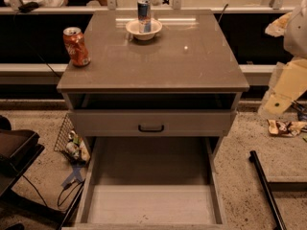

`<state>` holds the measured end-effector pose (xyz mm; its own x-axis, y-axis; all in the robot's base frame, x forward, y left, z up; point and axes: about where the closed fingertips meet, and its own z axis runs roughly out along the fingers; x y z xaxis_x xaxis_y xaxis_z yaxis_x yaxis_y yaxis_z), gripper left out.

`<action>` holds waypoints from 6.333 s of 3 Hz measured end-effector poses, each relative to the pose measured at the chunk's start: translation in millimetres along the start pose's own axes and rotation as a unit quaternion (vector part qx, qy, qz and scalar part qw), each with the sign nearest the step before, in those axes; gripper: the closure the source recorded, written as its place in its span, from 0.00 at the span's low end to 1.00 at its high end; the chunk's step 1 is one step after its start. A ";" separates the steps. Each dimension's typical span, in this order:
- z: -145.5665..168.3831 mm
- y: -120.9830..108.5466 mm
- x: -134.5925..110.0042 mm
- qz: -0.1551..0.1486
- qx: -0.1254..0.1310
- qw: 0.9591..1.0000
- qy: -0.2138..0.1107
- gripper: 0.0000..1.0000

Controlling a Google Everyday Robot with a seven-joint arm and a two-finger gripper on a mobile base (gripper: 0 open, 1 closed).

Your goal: Pick redbull can from paper bowl and place on counter

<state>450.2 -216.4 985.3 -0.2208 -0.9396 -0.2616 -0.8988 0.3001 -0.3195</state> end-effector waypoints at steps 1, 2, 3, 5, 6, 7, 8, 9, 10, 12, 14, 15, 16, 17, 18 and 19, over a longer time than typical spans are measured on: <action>13.5 -21.3 9.8 0.054 0.040 0.996 -0.062 0.00; 49.8 -54.5 18.5 0.117 0.072 0.971 -0.194 0.00; 54.6 -94.5 -9.5 0.136 0.115 0.931 -0.318 0.00; 47.6 -111.1 -39.1 0.140 0.138 0.910 -0.365 0.00; 55.6 -130.2 -56.7 0.147 0.148 0.895 -0.394 0.00; 75.9 -193.1 -102.4 0.184 0.166 0.847 -0.471 0.00; 76.0 -253.3 -147.6 0.205 0.192 0.814 -0.509 0.00; 87.9 -308.0 -175.4 0.232 0.203 0.809 -0.500 0.00; 125.8 -344.3 -214.4 0.251 0.185 0.818 -0.484 0.00; 178.0 -375.4 -254.1 0.259 0.173 0.827 -0.468 0.00; 269.8 -385.2 -281.8 0.278 0.142 0.835 -0.453 0.00; 299.6 -385.8 -290.6 0.294 0.124 0.832 -0.454 0.00; 316.4 -386.2 -300.3 0.306 0.112 0.823 -0.466 0.13; 317.7 -386.1 -302.1 0.305 0.111 0.823 -0.467 0.37; 320.2 -384.7 -304.6 0.305 0.109 0.823 -0.466 0.60; 322.7 -383.4 -306.9 0.304 0.107 0.824 -0.466 0.83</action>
Offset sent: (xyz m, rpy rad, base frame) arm 0.2056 -0.0951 0.0940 0.8727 -1.0578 -0.3515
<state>984.7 10.0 894.2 -0.1294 -0.1003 -0.9865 -0.6192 0.7853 0.0014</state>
